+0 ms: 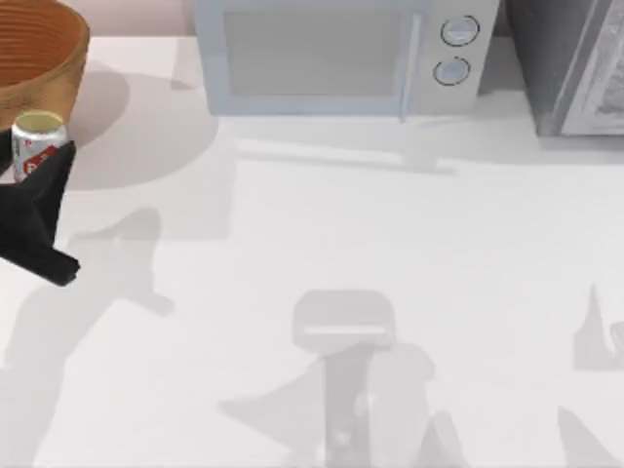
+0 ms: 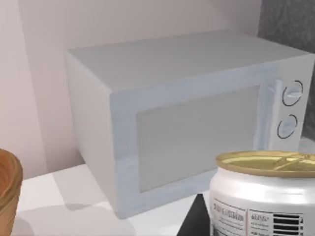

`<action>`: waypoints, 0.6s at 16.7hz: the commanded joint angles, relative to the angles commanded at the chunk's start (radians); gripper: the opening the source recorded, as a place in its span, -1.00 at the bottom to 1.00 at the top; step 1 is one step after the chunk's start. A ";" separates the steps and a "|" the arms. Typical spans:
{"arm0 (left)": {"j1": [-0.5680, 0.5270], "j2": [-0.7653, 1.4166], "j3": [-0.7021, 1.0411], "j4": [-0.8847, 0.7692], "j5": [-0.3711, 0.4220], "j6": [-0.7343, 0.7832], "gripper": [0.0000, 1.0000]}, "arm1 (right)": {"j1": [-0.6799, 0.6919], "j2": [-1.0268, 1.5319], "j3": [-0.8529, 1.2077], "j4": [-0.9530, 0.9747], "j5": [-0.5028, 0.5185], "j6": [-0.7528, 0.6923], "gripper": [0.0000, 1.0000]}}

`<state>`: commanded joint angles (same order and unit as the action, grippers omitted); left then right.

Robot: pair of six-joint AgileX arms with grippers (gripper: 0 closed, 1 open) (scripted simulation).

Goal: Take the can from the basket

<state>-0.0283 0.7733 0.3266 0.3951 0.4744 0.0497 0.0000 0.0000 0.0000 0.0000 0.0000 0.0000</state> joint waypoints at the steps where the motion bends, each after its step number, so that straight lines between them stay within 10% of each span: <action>1: -0.004 0.099 0.042 0.051 0.061 0.006 -1.00 | 0.000 0.000 0.000 0.000 0.000 0.000 1.00; 10: -0.041 1.016 0.432 0.526 0.628 0.062 -1.00 | 0.000 0.000 0.000 0.000 0.000 0.000 1.00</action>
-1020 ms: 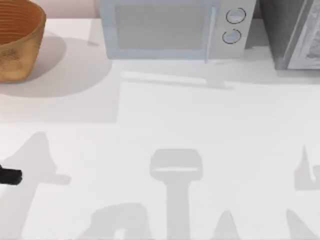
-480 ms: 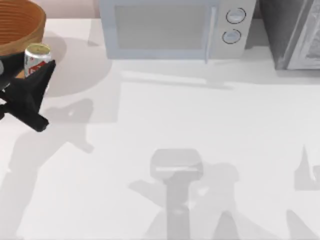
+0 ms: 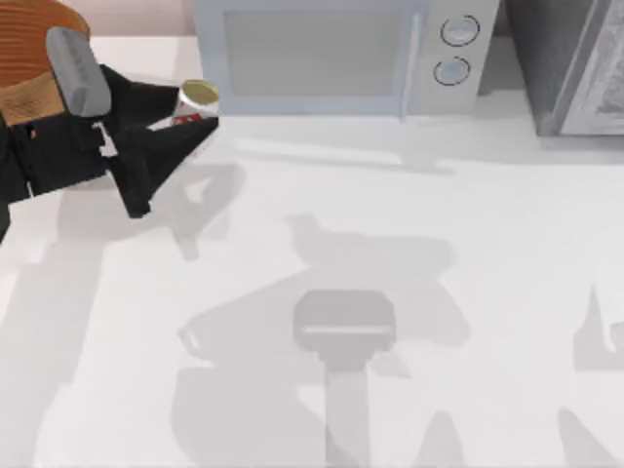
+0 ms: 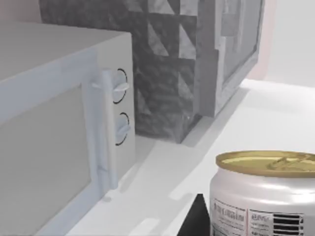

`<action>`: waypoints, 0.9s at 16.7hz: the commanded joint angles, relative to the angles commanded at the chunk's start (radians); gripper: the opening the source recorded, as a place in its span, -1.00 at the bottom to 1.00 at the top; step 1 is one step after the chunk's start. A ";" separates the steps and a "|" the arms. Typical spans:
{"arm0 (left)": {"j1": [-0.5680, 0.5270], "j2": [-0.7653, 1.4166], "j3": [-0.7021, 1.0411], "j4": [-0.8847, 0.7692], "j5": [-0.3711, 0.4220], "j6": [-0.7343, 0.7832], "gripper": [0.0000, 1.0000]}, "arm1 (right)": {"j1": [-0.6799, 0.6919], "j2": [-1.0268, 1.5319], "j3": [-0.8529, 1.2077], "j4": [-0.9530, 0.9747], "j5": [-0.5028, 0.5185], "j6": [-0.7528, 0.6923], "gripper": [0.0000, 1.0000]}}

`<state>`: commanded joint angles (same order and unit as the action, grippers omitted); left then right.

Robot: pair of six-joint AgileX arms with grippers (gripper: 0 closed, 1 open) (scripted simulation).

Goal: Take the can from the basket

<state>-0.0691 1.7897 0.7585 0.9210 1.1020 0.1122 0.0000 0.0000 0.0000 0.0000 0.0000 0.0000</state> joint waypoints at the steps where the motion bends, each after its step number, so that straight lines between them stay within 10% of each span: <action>1: -0.004 0.093 0.039 0.048 0.057 0.006 -1.00 | 0.000 0.000 0.000 0.000 0.000 0.000 1.00; 8: -0.023 0.587 0.248 0.302 0.361 0.036 -1.00 | 0.000 0.000 0.000 0.000 0.000 0.000 1.00; 15: -0.027 0.685 0.289 0.352 0.420 0.042 -1.00 | 0.000 0.000 0.000 0.000 0.000 0.000 1.00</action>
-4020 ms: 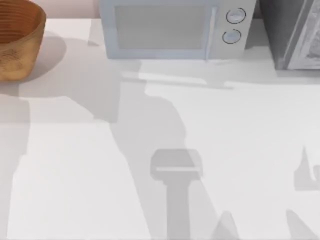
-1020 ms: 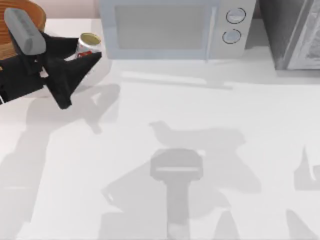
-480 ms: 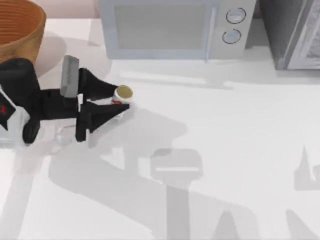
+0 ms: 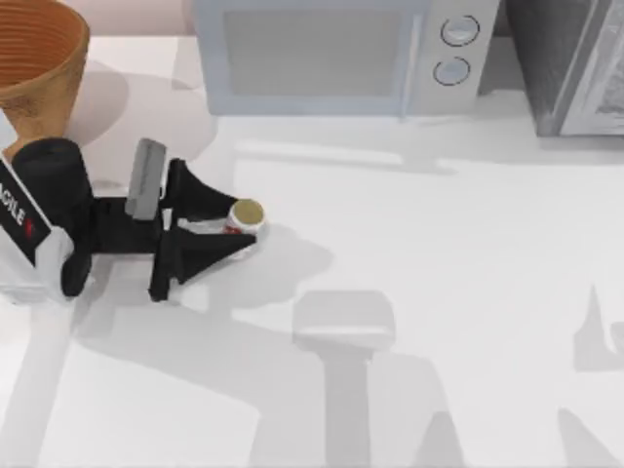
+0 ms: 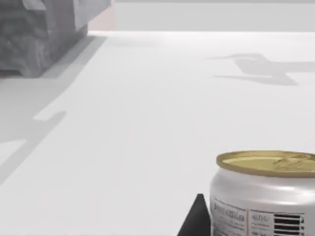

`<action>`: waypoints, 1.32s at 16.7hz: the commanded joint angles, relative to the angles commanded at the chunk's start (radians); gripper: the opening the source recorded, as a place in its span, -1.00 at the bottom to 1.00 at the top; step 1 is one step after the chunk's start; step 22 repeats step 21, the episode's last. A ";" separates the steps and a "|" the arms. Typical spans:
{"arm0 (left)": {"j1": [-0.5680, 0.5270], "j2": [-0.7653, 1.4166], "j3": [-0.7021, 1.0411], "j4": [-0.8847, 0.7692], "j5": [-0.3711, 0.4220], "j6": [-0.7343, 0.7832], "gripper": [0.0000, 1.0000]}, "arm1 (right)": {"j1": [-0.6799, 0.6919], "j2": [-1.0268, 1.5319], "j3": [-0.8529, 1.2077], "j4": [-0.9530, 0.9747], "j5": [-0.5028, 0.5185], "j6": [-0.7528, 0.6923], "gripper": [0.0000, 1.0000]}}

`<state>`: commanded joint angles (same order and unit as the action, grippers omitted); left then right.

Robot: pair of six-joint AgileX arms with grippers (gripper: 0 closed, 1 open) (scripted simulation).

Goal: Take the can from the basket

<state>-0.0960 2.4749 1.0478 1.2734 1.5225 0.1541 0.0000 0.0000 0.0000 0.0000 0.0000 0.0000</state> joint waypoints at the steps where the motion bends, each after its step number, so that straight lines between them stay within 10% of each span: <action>1: 0.000 0.000 0.000 0.000 0.000 0.000 -1.00 | 0.000 0.000 0.000 0.000 0.000 0.000 1.00; 15: 0.000 0.000 0.000 0.000 0.000 0.000 0.96 | 0.000 0.000 0.000 0.000 0.000 0.000 1.00; 22: 0.000 0.000 0.000 0.000 0.000 0.000 1.00 | 0.000 0.000 0.000 0.000 0.000 0.000 1.00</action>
